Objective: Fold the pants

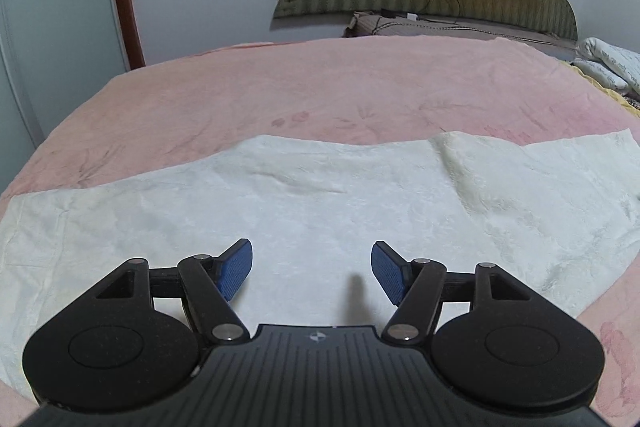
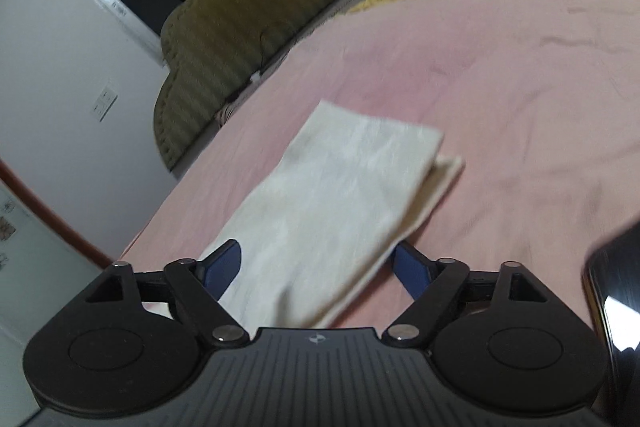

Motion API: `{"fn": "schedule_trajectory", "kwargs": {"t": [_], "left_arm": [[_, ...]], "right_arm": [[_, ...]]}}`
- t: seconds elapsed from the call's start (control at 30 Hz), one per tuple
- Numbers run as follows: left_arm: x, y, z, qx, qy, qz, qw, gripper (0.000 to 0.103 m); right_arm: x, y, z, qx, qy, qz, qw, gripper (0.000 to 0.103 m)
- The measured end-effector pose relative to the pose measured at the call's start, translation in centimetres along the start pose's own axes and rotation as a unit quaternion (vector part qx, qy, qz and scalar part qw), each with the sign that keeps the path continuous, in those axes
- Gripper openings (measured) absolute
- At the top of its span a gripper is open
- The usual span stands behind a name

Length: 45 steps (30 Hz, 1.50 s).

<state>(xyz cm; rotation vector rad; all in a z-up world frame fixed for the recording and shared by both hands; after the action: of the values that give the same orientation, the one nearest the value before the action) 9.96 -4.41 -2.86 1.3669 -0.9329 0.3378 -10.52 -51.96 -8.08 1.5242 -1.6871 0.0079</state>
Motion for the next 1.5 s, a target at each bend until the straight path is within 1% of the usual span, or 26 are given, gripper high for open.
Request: {"fn": "schedule_trajectory", "kwargs": {"t": [0.03,0.1,0.2,0.27,0.37,0.43,0.53,0.6,0.67,0.7,0.73,0.8,0.87,0.9,0.97,1.07,1.1,1.13,1.17,1.2,1.23,1.27,1.33,1.37,1.43,1.5], "left_arm": [[0.1,-0.2,-0.2,-0.002,0.002,-0.002,1.0000,0.069],[0.4,-0.5,0.0,-0.003,0.006,-0.006,1.0000,0.070],[0.6,-1.0,-0.1,-0.007,0.014,-0.014,0.9998,0.071],[0.9,-1.6,-0.3,-0.019,0.029,-0.024,0.9991,0.071],[1.3,-2.4,-1.5,-0.056,0.089,-0.041,0.9936,0.071],[1.6,-2.9,-2.5,-0.092,0.148,-0.051,0.9833,0.072],[1.7,-3.7,-3.8,-0.150,0.240,-0.061,0.9572,0.075],[1.7,-4.4,-3.9,-0.195,0.290,-0.070,0.9344,0.075],[1.8,-5.4,-3.3,-0.253,0.326,-0.087,0.9070,0.078],[1.9,-5.9,-2.9,-0.281,0.340,-0.097,0.8923,0.080],[1.9,-6.4,-2.3,-0.306,0.353,-0.108,0.8774,0.083],[1.9,-7.6,-1.1,-0.350,0.378,-0.130,0.8472,0.086],[2.2,-8.7,0.1,-0.376,0.396,-0.146,0.8250,0.089],[2.4,-9.2,0.6,-0.381,0.403,-0.151,0.8184,0.090],[3.0,-10.2,1.5,-0.379,0.412,-0.157,0.8136,0.091],[4.0,-11.2,2.2,-0.380,0.410,-0.157,0.8138,0.090],[4.4,-11.3,2.1,-0.374,0.406,-0.154,0.8196,0.083],[4.7,-11.3,1.8,-0.367,0.395,-0.151,0.8283,0.065],[4.9,-11.2,1.4,-0.362,0.379,-0.146,0.8390,0.053],[5.1,-10.9,1.1,-0.358,0.361,-0.142,0.8492,0.032],[5.2,-10.6,0.5,-0.350,0.349,-0.135,0.8589,0.021],[5.3,-10.0,-0.2,-0.337,0.338,-0.123,0.8702,0.018],[5.5,-8.4,-1.5,-0.308,0.314,-0.087,0.8939,0.006],[5.6,-7.1,-2.3,-0.287,0.296,-0.062,0.9087,0.005],[5.3,-5.0,-3.6,-0.235,0.271,-0.015,0.9334,0.005],[4.8,-3.9,-4.1,-0.195,0.243,0.004,0.9501,0.005]], "right_arm": [[0.8,-0.6,0.5,-0.005,-0.009,0.012,1.000,0.064],[1.9,-1.8,1.7,-0.020,-0.042,0.027,0.999,0.023],[2.9,-2.8,2.9,-0.010,-0.077,0.030,0.997,0.017],[3.2,-2.6,2.0,-0.007,-0.058,0.040,0.997,0.016],[3.4,-1.5,-2.5,-0.010,0.049,0.067,0.997,0.015],[2.2,-0.5,-8.0,0.002,0.167,0.075,0.983,0.015],[-2.1,0.1,-16.0,0.055,0.321,0.055,0.944,0.015],[-6.2,-0.3,-19.8,0.101,0.392,0.012,0.914,0.014],[-10.2,-1.1,-21.9,0.131,0.441,-0.033,0.888,0.014],[-12.0,-1.4,-22.4,0.139,0.456,-0.049,0.878,0.014],[-13.4,-1.6,-22.7,0.144,0.465,-0.061,0.872,0.014],[-15.1,-2.1,-22.8,0.148,0.467,-0.080,0.868,0.014],[-15.8,-2.2,-22.7,0.146,0.468,-0.083,0.868,0.014],[-15.9,-2.1,-22.8,0.145,0.470,-0.083,0.867,0.014],[-16.2,-1.9,-23.0,0.145,0.482,-0.078,0.861,0.014],[-17.3,-1.7,-23.6,0.149,0.509,-0.084,0.844,0.015],[-17.6,-1.6,-23.8,0.152,0.521,-0.083,0.836,0.015],[-18.1,-1.9,-24.3,0.156,0.534,-0.082,0.827,0.015],[-18.7,-1.8,-24.7,0.162,0.546,-0.081,0.818,0.015],[-19.3,-1.7,-25.1,0.171,0.556,-0.079,0.810,0.015],[-19.9,-1.7,-25.5,0.183,0.565,-0.077,0.801,0.015],[-20.5,-1.5,-26.1,0.194,0.572,-0.075,0.793,0.015],[-21.5,-1.3,-27.1,0.218,0.586,-0.070,0.777,0.015],[-22.0,-1.2,-27.6,0.226,0.593,-0.064,0.770,0.015],[-22.9,-1.3,-28.6,0.237,0.608,-0.050,0.756,0.015],[-23.7,-1.7,-29.1,0.244,0.616,-0.048,0.747,0.015]]}}
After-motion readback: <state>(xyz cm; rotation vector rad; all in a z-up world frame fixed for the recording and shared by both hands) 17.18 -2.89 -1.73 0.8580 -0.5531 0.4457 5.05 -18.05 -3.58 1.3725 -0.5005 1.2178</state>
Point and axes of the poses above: each gripper's, at about its wrist camera, not at the fingertips, and y roughly against the way its jaws point, z to its right, x to its top, the point moved 5 cm from there along -y, roughly the way its jaws point, and after that the axes turned 3 degrees about -z, right-handed, at the moved point
